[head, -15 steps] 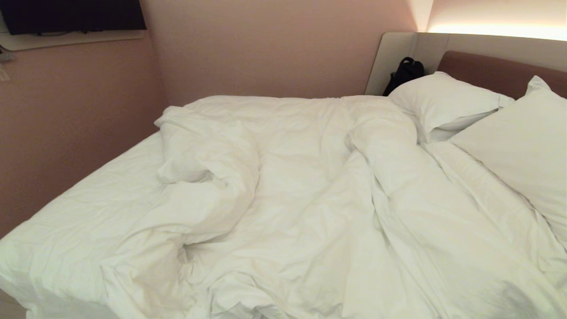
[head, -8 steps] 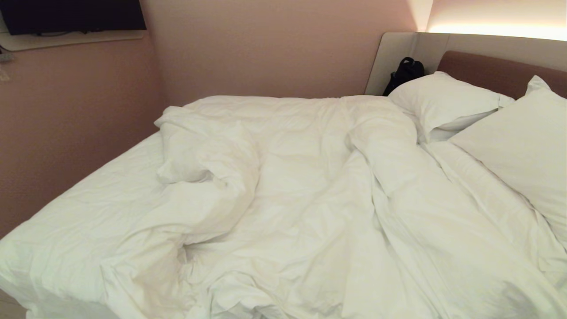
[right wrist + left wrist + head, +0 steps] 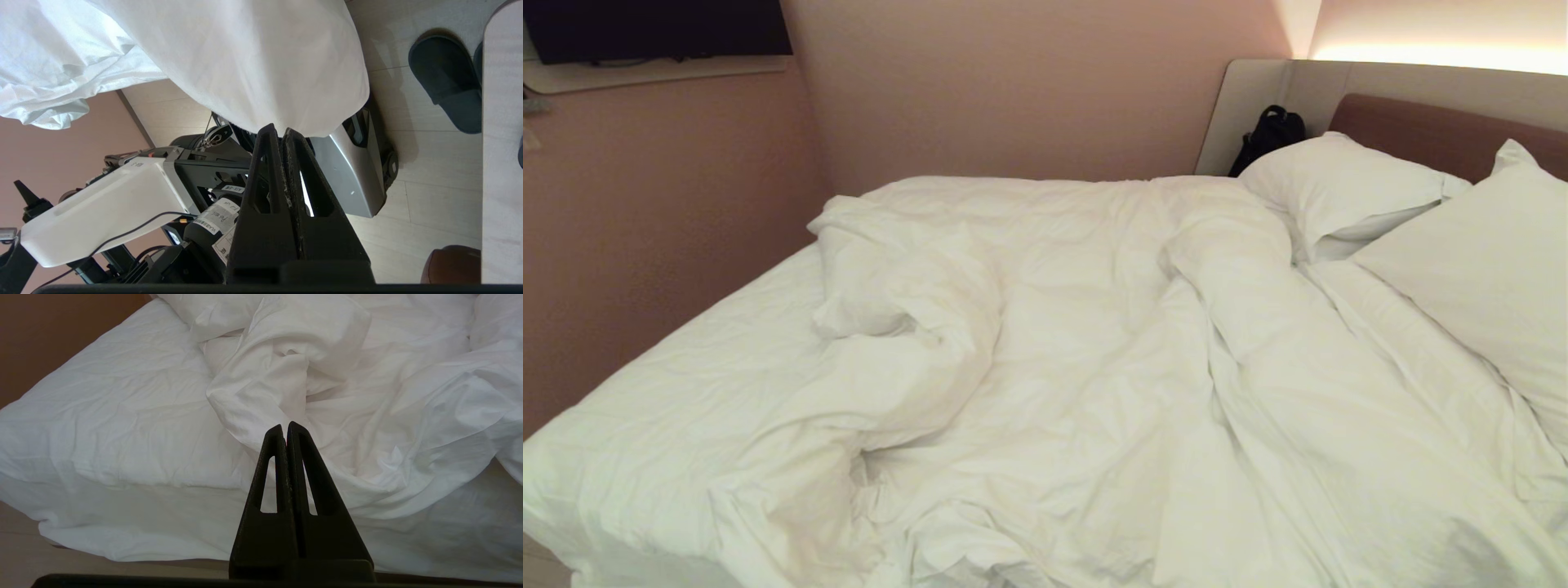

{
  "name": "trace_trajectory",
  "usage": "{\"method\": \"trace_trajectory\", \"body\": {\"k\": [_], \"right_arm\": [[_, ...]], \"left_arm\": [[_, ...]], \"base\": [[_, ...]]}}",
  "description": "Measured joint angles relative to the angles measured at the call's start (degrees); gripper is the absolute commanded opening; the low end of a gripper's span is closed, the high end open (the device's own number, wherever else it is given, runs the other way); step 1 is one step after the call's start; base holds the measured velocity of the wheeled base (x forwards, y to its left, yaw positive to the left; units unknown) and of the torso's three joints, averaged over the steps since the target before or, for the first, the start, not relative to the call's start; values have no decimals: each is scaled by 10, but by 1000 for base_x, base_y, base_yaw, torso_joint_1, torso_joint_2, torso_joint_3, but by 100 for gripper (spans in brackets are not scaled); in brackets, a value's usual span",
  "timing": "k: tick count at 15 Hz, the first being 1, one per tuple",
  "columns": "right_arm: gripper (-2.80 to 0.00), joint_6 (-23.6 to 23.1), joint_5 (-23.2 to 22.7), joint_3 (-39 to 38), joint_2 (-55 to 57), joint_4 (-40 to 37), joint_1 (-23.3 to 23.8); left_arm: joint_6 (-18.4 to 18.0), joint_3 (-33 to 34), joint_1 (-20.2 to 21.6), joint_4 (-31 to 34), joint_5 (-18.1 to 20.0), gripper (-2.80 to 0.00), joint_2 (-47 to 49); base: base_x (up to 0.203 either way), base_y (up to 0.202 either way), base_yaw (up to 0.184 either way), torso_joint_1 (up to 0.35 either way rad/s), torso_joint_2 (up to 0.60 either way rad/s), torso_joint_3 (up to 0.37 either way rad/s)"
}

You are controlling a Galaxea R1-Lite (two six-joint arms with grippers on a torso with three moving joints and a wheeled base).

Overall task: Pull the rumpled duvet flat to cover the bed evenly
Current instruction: Flatten the corners of the folded blanket

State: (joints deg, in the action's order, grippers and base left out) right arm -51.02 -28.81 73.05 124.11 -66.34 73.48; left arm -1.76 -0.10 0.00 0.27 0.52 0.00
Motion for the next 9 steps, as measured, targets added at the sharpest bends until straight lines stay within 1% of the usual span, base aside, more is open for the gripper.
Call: {"method": "trace_trajectory", "body": {"k": [2, 5, 9], "right_arm": [[0, -1, 3, 0, 0, 0, 0], [0, -7, 25, -5, 0, 0, -5], [0, -16, 55, -14, -2, 6, -52]], "left_arm": [[0, 0, 0, 0, 0, -280, 0], [0, 0, 0, 0, 0, -280, 0], [0, 0, 0, 0, 0, -280, 0]], "base": [[0, 0, 0, 0, 0, 0], [0, 0, 0, 0, 0, 0], [0, 0, 0, 0, 0, 0]]}}
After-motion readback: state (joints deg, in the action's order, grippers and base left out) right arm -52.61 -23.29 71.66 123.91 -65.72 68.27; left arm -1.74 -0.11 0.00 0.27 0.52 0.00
